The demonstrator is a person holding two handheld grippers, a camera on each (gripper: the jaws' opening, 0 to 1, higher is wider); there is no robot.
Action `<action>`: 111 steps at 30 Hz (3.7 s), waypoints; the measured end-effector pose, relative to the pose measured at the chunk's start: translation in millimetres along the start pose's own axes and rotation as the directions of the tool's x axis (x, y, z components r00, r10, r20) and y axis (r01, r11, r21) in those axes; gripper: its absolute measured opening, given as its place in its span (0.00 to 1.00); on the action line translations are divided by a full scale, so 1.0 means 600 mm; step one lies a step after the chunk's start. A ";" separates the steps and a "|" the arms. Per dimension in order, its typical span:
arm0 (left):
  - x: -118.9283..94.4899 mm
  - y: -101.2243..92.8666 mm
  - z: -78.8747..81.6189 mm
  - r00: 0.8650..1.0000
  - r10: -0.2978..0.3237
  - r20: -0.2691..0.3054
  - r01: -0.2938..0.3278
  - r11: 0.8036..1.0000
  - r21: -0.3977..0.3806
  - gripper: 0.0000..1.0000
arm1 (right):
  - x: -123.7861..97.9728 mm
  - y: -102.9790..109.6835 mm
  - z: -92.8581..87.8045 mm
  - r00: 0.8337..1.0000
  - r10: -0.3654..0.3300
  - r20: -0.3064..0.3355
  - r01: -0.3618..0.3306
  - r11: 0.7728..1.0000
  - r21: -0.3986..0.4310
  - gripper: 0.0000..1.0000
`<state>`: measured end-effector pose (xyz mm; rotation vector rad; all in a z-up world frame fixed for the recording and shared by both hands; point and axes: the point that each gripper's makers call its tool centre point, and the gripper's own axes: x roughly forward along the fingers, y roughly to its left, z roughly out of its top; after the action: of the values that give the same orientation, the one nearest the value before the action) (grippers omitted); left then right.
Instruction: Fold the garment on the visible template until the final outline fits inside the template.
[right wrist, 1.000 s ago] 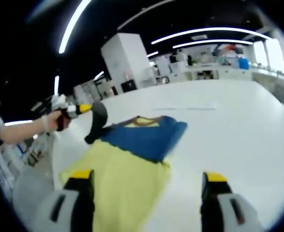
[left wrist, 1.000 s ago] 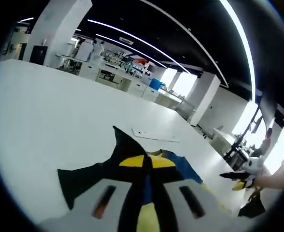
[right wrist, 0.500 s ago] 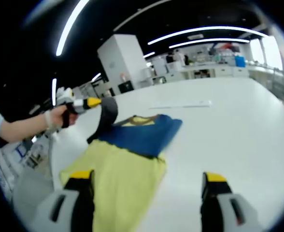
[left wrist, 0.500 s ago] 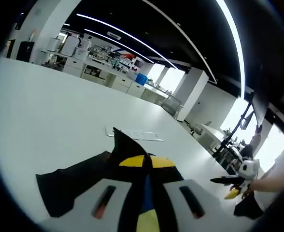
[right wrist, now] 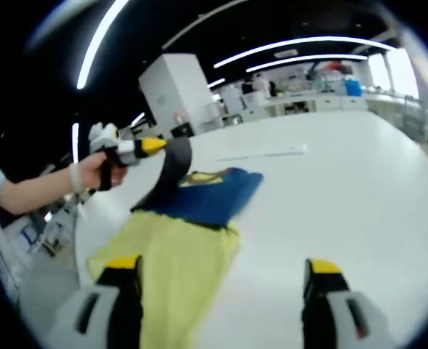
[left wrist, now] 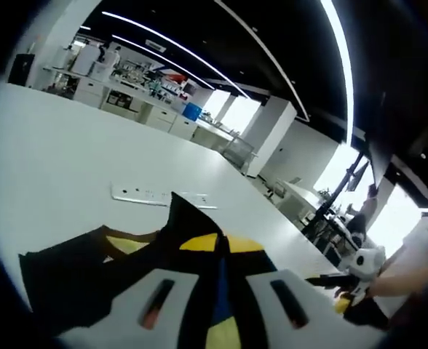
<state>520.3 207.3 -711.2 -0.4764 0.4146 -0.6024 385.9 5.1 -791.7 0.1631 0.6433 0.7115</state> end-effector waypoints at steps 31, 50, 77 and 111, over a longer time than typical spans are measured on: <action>0.099 -0.099 -0.211 0.950 -0.114 -0.290 0.135 0.990 0.050 0.00 | -0.011 -0.034 -0.020 0.999 -0.038 -0.006 0.039 0.998 0.050 0.90; 0.098 -0.074 -0.206 0.962 -0.069 -0.266 0.107 0.986 0.131 0.45 | -0.010 -0.026 -0.014 0.999 -0.032 0.000 0.032 0.998 0.045 0.91; 0.003 -0.016 -0.159 0.977 0.015 -0.214 0.032 0.977 0.213 0.77 | 0.006 0.006 0.013 1.000 0.001 -0.002 -0.001 1.000 -0.010 0.90; -0.321 0.092 -0.181 0.963 0.209 -0.171 -0.170 0.961 0.220 0.71 | -0.009 0.066 -0.010 0.998 0.045 -0.042 -0.048 0.996 -0.075 0.89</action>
<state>346.1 334.4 -785.0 -0.1794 0.5699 -0.4988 356.9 30.8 -779.9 0.0938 0.6511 0.7847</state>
